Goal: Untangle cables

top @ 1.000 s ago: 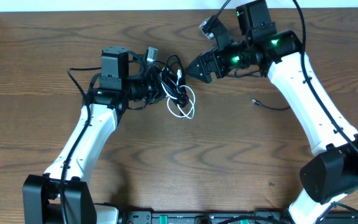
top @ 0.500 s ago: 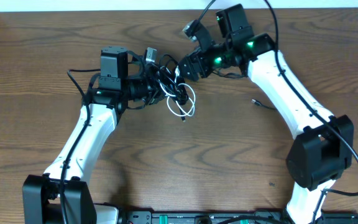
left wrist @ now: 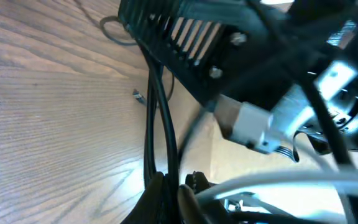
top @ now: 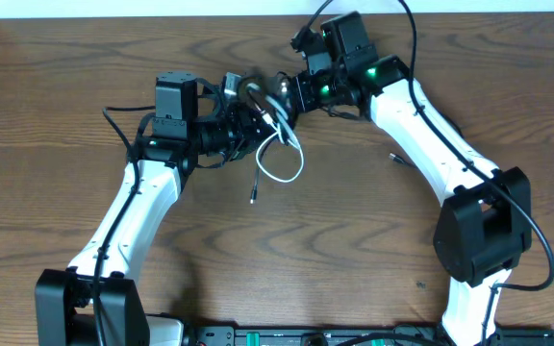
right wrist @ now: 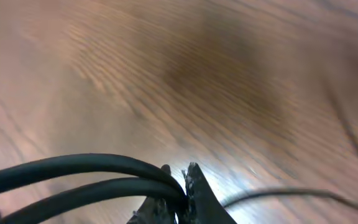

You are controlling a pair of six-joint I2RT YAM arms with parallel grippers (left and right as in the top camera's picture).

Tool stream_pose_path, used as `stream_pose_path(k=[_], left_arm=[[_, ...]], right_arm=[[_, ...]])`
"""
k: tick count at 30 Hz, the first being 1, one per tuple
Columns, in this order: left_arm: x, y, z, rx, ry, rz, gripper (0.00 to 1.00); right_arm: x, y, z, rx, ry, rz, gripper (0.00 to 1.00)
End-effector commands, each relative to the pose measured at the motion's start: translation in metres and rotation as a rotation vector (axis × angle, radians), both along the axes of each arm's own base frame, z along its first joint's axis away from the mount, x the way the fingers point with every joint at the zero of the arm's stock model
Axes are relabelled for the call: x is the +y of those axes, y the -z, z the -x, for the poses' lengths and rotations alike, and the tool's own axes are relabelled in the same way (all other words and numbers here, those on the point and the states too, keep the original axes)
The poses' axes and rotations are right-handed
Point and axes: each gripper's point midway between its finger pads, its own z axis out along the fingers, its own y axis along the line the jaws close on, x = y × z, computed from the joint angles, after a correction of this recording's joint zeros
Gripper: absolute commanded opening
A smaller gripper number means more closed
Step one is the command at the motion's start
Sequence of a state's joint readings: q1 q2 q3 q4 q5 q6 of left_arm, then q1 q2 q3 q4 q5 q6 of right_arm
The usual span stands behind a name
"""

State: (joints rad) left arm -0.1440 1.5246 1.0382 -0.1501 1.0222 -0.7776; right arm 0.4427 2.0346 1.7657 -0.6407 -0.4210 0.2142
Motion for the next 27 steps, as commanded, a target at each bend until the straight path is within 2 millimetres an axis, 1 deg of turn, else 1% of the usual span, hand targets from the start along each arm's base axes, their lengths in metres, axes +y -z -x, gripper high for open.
stream_pose_path(k=[1,2,3,4,5,6,7,8,9,12,13,14,15,16,17,18,20,22,23,25,27], left_arm=[[-0.006,-0.011,0.007,-0.069,0.071,0.022,0.07],[-0.004,-0.009,0.006,-0.068,0.061,0.008,0.07],[-0.002,-0.005,0.005,-0.057,0.045,-0.010,0.08],[0.000,0.000,0.003,-0.048,0.025,-0.035,0.07],[0.003,0.005,0.002,-0.044,0.011,-0.061,0.07],[0.007,0.012,0.001,-0.042,-0.005,-0.100,0.07],[0.015,0.026,0.002,-0.021,-0.030,-0.166,0.08],[0.026,0.042,0.004,0.016,-0.064,-0.255,0.07],[0.038,0.058,0.008,0.048,-0.091,-0.345,0.07],[0.069,0.088,0.019,0.117,-0.140,-0.560,0.07],[0.077,0.094,0.022,0.131,-0.148,-0.609,0.07],[0.082,0.097,0.025,0.144,-0.155,-0.641,0.07],[0.089,0.102,0.029,0.166,-0.167,-0.684,0.07],[0.090,0.103,0.029,0.170,-0.168,-0.690,0.07],[0.090,0.103,0.030,0.168,-0.165,-0.689,0.08],[0.090,0.103,0.029,0.167,-0.165,-0.689,0.08],[0.090,0.103,0.029,0.167,-0.165,-0.690,0.08],[0.091,0.104,0.032,0.162,-0.146,-0.701,0.07],[0.092,0.105,0.033,0.154,-0.131,-0.715,0.08],[0.104,0.110,0.036,0.165,-0.143,-0.789,0.08],[0.125,0.116,0.039,0.186,-0.185,-0.905,0.07]], right_arm=[[-0.056,0.023,-0.027,0.006,0.215,0.176,0.01],[-0.068,0.028,-0.026,0.022,0.242,0.215,0.01],[-0.073,0.030,-0.025,0.030,0.253,0.233,0.01],[-0.085,0.035,-0.024,0.048,0.277,0.273,0.01],[-0.092,0.037,-0.023,0.058,0.292,0.292,0.01],[-0.108,0.042,-0.020,0.079,0.323,0.340,0.01],[-0.116,0.044,-0.019,0.091,0.338,0.364,0.01],[-0.131,0.047,-0.017,0.113,0.364,0.397,0.01],[-0.140,0.049,-0.016,0.132,0.378,0.408,0.01],[-0.162,0.053,-0.013,0.174,0.411,0.422,0.01],[-0.166,0.054,-0.012,0.185,0.418,0.426,0.01],[-0.170,0.054,-0.011,0.196,0.419,0.428,0.01],[-0.169,0.055,-0.008,0.204,0.379,0.410,0.01],[-0.165,0.054,-0.008,0.204,0.345,0.394,0.01],[-0.154,0.053,-0.004,0.200,0.254,0.348,0.01],[-0.146,0.051,-0.002,0.196,0.200,0.321,0.01],[-0.146,0.052,0.001,0.203,0.190,0.324,0.01],[-0.156,0.055,0.003,0.218,0.216,0.358,0.01],[-0.164,0.056,0.003,0.227,0.244,0.383,0.01],[-0.182,0.058,0.003,0.243,0.298,0.420,0.01],[-0.206,0.061,0.004,0.271,0.373,0.464,0.01]])
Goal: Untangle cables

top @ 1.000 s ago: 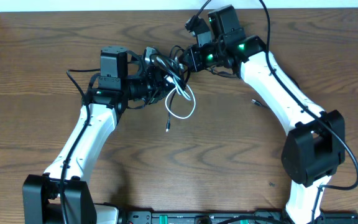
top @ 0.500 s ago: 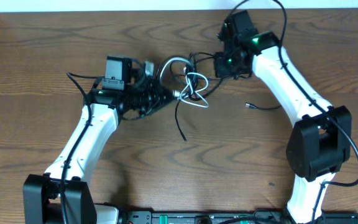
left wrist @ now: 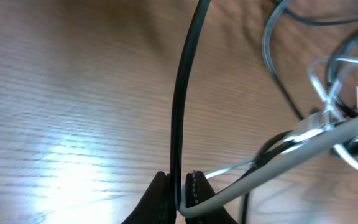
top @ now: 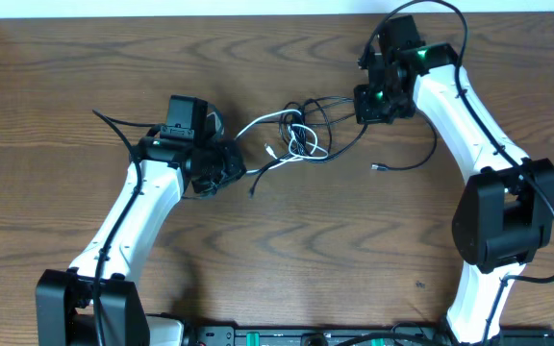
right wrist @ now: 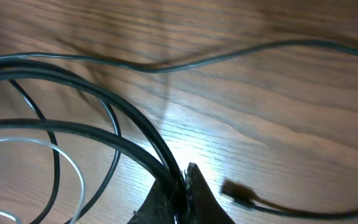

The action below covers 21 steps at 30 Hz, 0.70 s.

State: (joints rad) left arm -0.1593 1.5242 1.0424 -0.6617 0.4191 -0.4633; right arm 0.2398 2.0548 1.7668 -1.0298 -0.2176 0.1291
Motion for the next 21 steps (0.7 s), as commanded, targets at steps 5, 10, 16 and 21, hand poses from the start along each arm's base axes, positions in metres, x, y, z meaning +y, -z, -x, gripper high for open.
stream_pose_path(k=[5,10,16,21], left_arm=[[0.108,0.009,0.001,-0.020,-0.128,-0.602,0.08],[0.116,-0.005,-0.003,-0.035,-0.143,-0.653,0.07],[0.052,-0.021,-0.007,-0.101,0.157,-0.351,0.07],[0.014,-0.055,-0.008,-0.211,0.279,-0.158,0.08]], right_arm=[[-0.125,0.004,-0.008,0.021,0.318,0.297,0.01],[-0.144,0.005,-0.004,0.046,0.365,0.301,0.01],[-0.101,0.003,-0.006,0.043,0.163,0.091,0.01],[-0.026,-0.031,0.002,-0.026,-0.158,-0.329,0.01]])
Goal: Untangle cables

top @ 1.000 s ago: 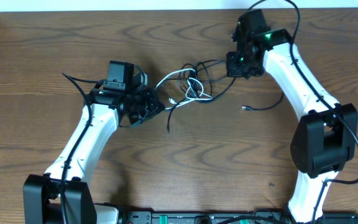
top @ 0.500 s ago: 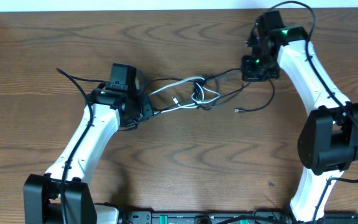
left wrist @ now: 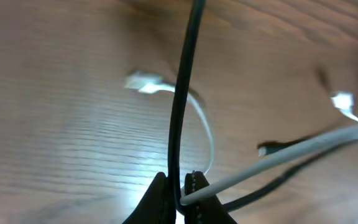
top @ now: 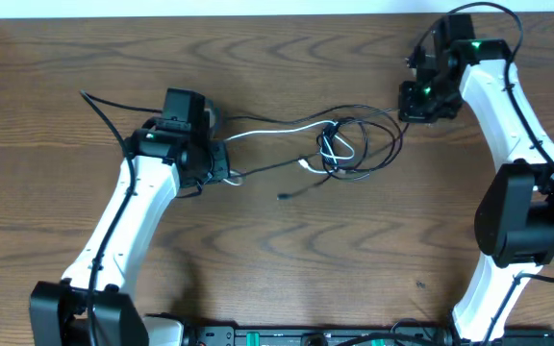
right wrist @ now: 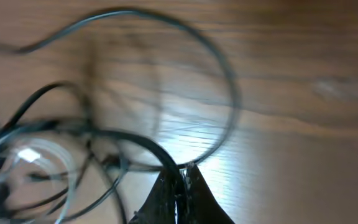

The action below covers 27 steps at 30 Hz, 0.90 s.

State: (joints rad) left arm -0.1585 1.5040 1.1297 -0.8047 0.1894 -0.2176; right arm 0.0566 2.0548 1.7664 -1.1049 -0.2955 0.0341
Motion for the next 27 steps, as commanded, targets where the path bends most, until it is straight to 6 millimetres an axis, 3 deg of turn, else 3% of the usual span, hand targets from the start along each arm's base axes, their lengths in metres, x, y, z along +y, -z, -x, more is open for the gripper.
stream_pose_path(k=[1,6,9,12,17,22,27], left_arm=[[-0.030,-0.051,-0.008,-0.137,0.174,0.156,0.08],[-0.058,-0.111,-0.019,-0.328,0.267,0.313,0.08],[-0.061,-0.120,-0.024,-0.360,0.244,0.345,0.27],[-0.061,-0.112,-0.025,-0.320,0.217,0.355,0.35],[-0.061,-0.087,-0.024,-0.213,0.178,0.360,0.43],[-0.064,-0.065,-0.028,-0.138,0.152,0.371,0.43],[-0.081,-0.045,-0.027,-0.070,0.156,0.381,0.47]], right_arm=[[0.051,-0.041,0.003,-0.121,-0.251,-0.337,0.01],[0.080,-0.108,0.007,-0.286,-0.359,-0.537,0.01],[0.086,-0.126,0.014,-0.326,-0.379,-0.527,0.01],[0.088,-0.119,0.015,-0.274,-0.316,-0.468,0.01],[0.078,-0.083,0.015,-0.182,-0.201,-0.262,0.01],[0.105,-0.079,0.028,-0.169,-0.278,-0.267,0.01],[0.128,-0.081,0.037,-0.172,-0.339,-0.287,0.01]])
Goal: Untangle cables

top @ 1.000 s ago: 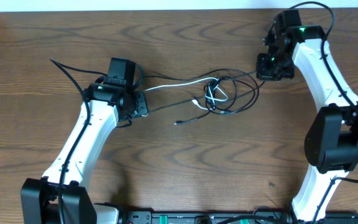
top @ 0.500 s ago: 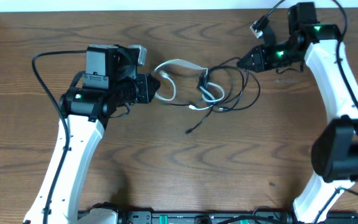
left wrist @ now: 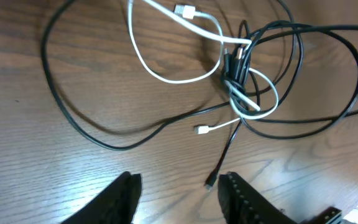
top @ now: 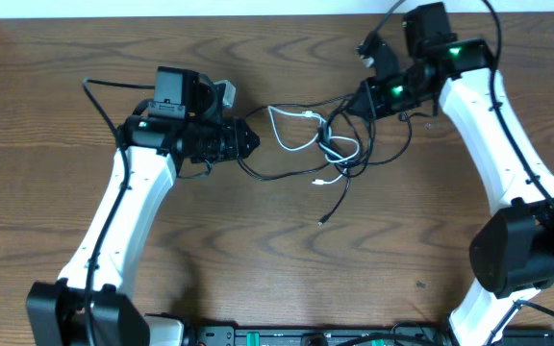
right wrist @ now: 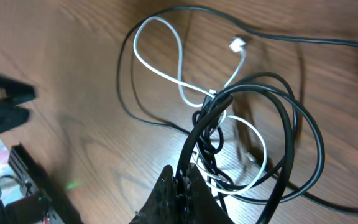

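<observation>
A black cable (top: 378,154) and a thin white cable (top: 291,130) lie looped together on the wooden table, knotted at a tangle (top: 339,149). That tangle shows in the left wrist view (left wrist: 238,74) and in the right wrist view (right wrist: 207,118). My left gripper (top: 246,142) hangs left of the loops, open and holding nothing (left wrist: 179,199). My right gripper (top: 364,96) is just up and right of the tangle, shut on the black cable (right wrist: 184,180). A loose black plug end (top: 323,220) lies toward the front.
The wooden table (top: 258,259) carries only the cables. A white wall strip (top: 210,8) runs along the back edge, and a black rail (top: 354,336) along the front between the two arm bases.
My left gripper was shut on a black and a white strand and now stands open, with the strands lying on the table. My right gripper, still shut on black cable, has moved left toward the tangle.
First both grippers were close together at the back middle, each shut on cable. Then they stood apart with the bundle spread between them, then farther apart with it stretched. Now the left has let go and the cables lie slack.
</observation>
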You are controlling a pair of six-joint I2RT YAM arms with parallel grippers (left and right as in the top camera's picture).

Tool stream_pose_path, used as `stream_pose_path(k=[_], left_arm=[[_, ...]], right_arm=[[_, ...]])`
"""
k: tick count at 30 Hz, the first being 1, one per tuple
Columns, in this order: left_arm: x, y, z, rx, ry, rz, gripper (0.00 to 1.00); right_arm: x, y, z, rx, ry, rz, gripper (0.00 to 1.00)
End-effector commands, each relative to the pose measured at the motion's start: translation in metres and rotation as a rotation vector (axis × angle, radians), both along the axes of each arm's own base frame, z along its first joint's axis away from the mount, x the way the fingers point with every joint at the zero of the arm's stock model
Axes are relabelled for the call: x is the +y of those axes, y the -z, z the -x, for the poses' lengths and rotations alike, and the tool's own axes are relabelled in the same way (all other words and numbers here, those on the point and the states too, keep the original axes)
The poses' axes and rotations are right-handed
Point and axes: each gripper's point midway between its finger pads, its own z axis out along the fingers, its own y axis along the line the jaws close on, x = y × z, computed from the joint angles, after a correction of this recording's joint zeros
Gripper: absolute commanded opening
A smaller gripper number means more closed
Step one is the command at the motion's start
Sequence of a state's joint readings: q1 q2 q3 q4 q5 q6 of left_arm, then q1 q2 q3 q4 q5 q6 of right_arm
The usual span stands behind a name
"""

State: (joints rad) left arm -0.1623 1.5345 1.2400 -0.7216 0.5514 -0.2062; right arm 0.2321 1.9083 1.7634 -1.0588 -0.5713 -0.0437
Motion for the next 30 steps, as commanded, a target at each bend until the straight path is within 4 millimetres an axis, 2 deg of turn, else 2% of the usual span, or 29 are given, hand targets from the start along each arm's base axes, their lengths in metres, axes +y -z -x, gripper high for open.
stream_pose_path(k=[1,5,11,18,24,28,30], left_arm=[[-0.023,0.013,0.000,0.061,0.013,0.029,0.49],[-0.056,0.035,-0.003,0.149,-0.029,0.069,0.52],[-0.097,0.057,-0.010,0.227,-0.097,0.130,0.52],[-0.131,0.075,-0.016,0.243,-0.108,0.169,0.52],[-0.138,0.100,-0.015,0.304,-0.139,0.163,0.51],[-0.137,0.110,-0.015,0.323,-0.143,0.152,0.45],[-0.137,0.112,-0.015,0.325,-0.145,0.147,0.36]], right_arm=[[0.014,0.001,0.009,0.015,-0.024,-0.007,0.01],[0.015,0.001,0.008,0.024,-0.006,-0.008,0.01],[0.007,0.005,0.003,0.037,0.056,0.029,0.01],[0.005,0.006,0.001,0.027,0.065,0.047,0.01],[0.005,0.006,0.001,0.027,0.064,0.047,0.01],[0.004,0.007,0.000,0.025,0.067,0.054,0.01],[0.001,0.008,-0.001,0.020,0.074,0.070,0.01]])
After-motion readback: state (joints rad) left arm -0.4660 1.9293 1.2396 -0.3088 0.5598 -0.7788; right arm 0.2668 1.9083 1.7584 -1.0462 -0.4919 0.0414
